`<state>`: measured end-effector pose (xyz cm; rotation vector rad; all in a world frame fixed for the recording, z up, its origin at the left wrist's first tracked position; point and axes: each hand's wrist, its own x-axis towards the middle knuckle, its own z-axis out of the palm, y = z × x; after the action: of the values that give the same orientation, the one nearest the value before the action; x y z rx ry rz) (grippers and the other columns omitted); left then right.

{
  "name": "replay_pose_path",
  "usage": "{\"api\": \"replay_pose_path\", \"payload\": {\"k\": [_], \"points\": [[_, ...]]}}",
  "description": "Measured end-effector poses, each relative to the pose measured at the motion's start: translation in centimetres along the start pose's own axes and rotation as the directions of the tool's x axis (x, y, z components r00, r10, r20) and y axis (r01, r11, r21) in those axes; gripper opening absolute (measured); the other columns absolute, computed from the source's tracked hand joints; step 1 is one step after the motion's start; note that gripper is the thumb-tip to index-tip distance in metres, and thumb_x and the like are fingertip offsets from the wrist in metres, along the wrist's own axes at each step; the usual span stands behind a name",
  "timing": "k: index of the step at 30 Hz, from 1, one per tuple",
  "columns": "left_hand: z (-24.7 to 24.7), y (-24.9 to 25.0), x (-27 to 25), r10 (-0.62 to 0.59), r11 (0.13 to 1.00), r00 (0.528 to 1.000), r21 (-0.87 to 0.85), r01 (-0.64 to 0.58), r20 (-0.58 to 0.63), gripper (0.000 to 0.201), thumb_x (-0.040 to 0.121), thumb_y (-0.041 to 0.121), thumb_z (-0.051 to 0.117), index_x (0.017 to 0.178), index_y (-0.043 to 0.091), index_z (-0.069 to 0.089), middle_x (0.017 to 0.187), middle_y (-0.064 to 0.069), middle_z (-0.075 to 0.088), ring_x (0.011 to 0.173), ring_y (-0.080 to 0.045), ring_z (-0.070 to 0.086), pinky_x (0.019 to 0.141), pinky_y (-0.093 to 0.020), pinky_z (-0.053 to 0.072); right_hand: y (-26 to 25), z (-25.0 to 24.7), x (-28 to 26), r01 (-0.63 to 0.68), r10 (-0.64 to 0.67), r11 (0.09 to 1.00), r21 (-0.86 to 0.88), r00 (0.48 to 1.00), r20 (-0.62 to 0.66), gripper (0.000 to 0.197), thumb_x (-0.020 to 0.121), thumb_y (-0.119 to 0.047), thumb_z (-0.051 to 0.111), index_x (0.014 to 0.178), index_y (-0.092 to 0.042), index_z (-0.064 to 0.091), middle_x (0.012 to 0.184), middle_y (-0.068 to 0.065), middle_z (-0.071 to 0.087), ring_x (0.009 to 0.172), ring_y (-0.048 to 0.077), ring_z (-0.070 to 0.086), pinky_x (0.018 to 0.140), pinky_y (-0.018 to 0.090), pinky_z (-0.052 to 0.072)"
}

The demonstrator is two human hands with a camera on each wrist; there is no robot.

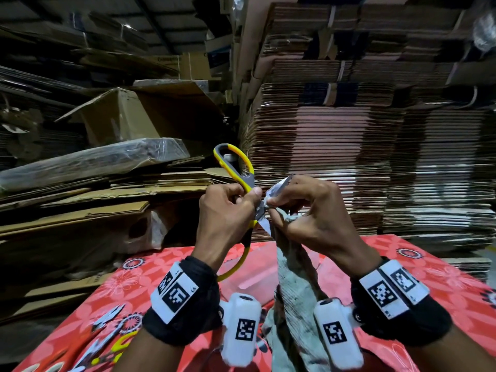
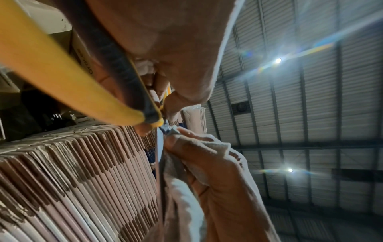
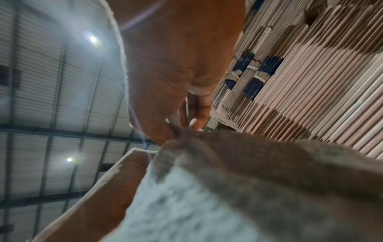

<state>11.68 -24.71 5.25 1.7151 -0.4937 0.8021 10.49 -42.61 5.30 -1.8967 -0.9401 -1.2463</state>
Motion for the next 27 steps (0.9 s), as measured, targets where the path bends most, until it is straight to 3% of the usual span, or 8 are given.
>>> {"api": "replay_pose_path", "payload": {"k": [4, 9, 12, 15, 20, 25, 27], "points": [[0.2, 0.1, -0.1, -0.011, 1.000, 1.000, 0.005, 0.011, 0.004, 0.036, 0.089, 0.039, 0.072, 0.071, 0.008, 0.072, 0.072, -0.023, 0.068, 0.071, -0.042, 0.072, 0.058, -0.055, 0.062, -0.3, 0.1, 0.0, -0.025, 0.023, 0.998, -0.051, 0.999, -0.039, 0.012, 0.067, -0.010, 0.078, 0.077, -0.017, 0.077, 0.076, -0.001, 0.068, 0.064, 0.008, 0.064, 0.057, 0.027, 0.052], [0.2, 0.0, 0.0, -0.011, 1.000, 1.000, 0.016, 0.011, -0.003, 0.034, 0.088, 0.041, 0.072, 0.071, 0.011, 0.073, 0.069, -0.015, 0.072, 0.068, -0.034, 0.074, 0.060, -0.054, 0.063, -1.1, 0.6, -0.3, -0.022, 0.015, 0.996, -0.089, 0.997, -0.071, 0.011, 0.064, -0.015, 0.076, 0.074, -0.017, 0.074, 0.073, -0.002, 0.062, 0.062, 0.007, 0.058, 0.055, 0.022, 0.047], [0.3, 0.3, -0.2, 0.013, 1.000, 1.000, 0.025, -0.013, -0.027, 0.032, 0.093, 0.030, 0.075, 0.066, 0.014, 0.071, 0.060, -0.008, 0.068, 0.063, -0.026, 0.074, 0.059, -0.052, 0.063, -1.3, 0.6, -0.3, -0.015, 0.012, 0.996, -0.090, 0.999, -0.036, 0.010, 0.065, -0.012, 0.079, 0.073, -0.016, 0.074, 0.072, -0.001, 0.064, 0.062, 0.009, 0.060, 0.056, 0.022, 0.046], [0.3, 0.3, -0.1, 0.026, 0.999, 0.999, 0.046, -0.024, -0.046, 0.036, 0.092, 0.030, 0.076, 0.061, 0.015, 0.068, 0.054, -0.001, 0.064, 0.058, -0.022, 0.070, 0.057, -0.050, 0.062, -1.6, 0.8, -0.2, -0.020, 0.022, 0.998, -0.053, 0.999, 0.024, 0.011, 0.065, -0.009, 0.080, 0.070, -0.016, 0.073, 0.072, -0.002, 0.067, 0.063, 0.011, 0.064, 0.056, 0.025, 0.049], [0.9, -0.1, -0.3, 0.008, 0.999, 1.000, 0.047, -0.007, -0.024, 0.040, 0.087, 0.037, 0.075, 0.059, 0.011, 0.064, 0.053, -0.001, 0.057, 0.057, -0.031, 0.069, 0.057, -0.053, 0.062, -0.4, -0.6, 0.3, -0.099, 0.093, 0.990, -0.098, 0.994, -0.060, 0.010, 0.064, -0.020, 0.075, 0.069, -0.012, 0.074, 0.068, -0.003, 0.064, 0.061, 0.006, 0.059, 0.056, 0.012, 0.042], [0.8, -0.5, -0.1, -0.010, 1.000, 1.000, 0.025, 0.010, -0.022, 0.044, 0.081, 0.045, 0.072, 0.065, 0.005, 0.067, 0.063, -0.020, 0.065, 0.066, -0.043, 0.070, 0.059, -0.055, 0.063, -1.3, -0.5, 0.2, -0.020, 0.031, 0.990, -0.141, 0.997, 0.075, 0.011, 0.064, -0.023, 0.070, 0.069, -0.014, 0.074, 0.068, -0.003, 0.057, 0.059, 0.010, 0.053, 0.053, 0.025, 0.042], [0.6, -0.4, -0.1, 0.005, 0.999, 1.000, 0.033, -0.004, -0.020, 0.045, 0.082, 0.044, 0.071, 0.065, 0.003, 0.067, 0.064, -0.021, 0.064, 0.065, -0.043, 0.069, 0.058, -0.054, 0.062, -1.3, -0.5, 0.4, -0.004, 0.016, 0.994, -0.106, 0.993, 0.116, 0.008, 0.062, -0.017, 0.072, 0.069, -0.013, 0.075, 0.067, -0.003, 0.058, 0.058, 0.010, 0.054, 0.052, 0.022, 0.040]]}}
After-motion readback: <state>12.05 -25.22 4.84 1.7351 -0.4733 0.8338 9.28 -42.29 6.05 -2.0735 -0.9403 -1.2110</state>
